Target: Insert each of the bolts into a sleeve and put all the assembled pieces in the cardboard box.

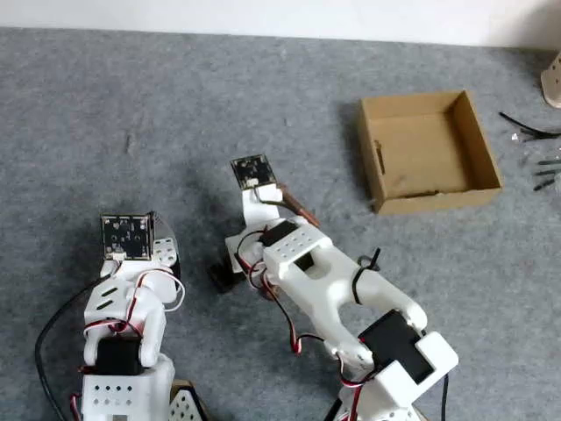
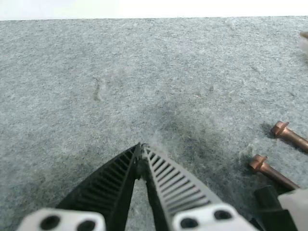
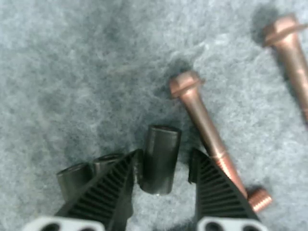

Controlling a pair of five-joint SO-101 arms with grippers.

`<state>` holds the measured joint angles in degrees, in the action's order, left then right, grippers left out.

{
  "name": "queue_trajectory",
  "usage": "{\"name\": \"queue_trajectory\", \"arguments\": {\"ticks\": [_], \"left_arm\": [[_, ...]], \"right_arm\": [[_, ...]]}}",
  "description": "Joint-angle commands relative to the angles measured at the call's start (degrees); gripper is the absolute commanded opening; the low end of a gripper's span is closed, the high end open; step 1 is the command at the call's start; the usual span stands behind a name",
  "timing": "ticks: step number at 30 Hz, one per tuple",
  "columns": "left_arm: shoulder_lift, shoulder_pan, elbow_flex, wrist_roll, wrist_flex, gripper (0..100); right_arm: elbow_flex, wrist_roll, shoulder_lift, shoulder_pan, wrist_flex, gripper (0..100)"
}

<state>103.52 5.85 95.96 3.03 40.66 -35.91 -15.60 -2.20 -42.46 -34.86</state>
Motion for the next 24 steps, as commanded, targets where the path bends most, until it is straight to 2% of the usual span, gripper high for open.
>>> {"name": "queue_trajectory", "arguments": {"ticks": [1, 4, 12, 17, 24], "left_arm": [[0.7, 0.5, -0.7, -0.2, -1.4, 2], [0.7, 0.5, -0.7, -0.2, -1.4, 2], [0.7, 0.5, -0.6, -0.2, -1.4, 2], [0.7, 0.5, -0.6, -0.2, -1.4, 2], [0.7, 0.5, -0.6, -0.2, -1.4, 2]], "right_arm": [[1.9, 1.1, 0.0, 1.1, -0.2, 6.7], [1.9, 6.5, 0.0, 1.2, -0.2, 1.2], [1.8, 7.0, 2.0, 1.5, -2.2, 0.3], [-3.1, 7.1, 15.3, 4.4, -4.3, 0.3], [-20.7, 7.2, 37.1, 9.9, 8.7, 0.3]]}}
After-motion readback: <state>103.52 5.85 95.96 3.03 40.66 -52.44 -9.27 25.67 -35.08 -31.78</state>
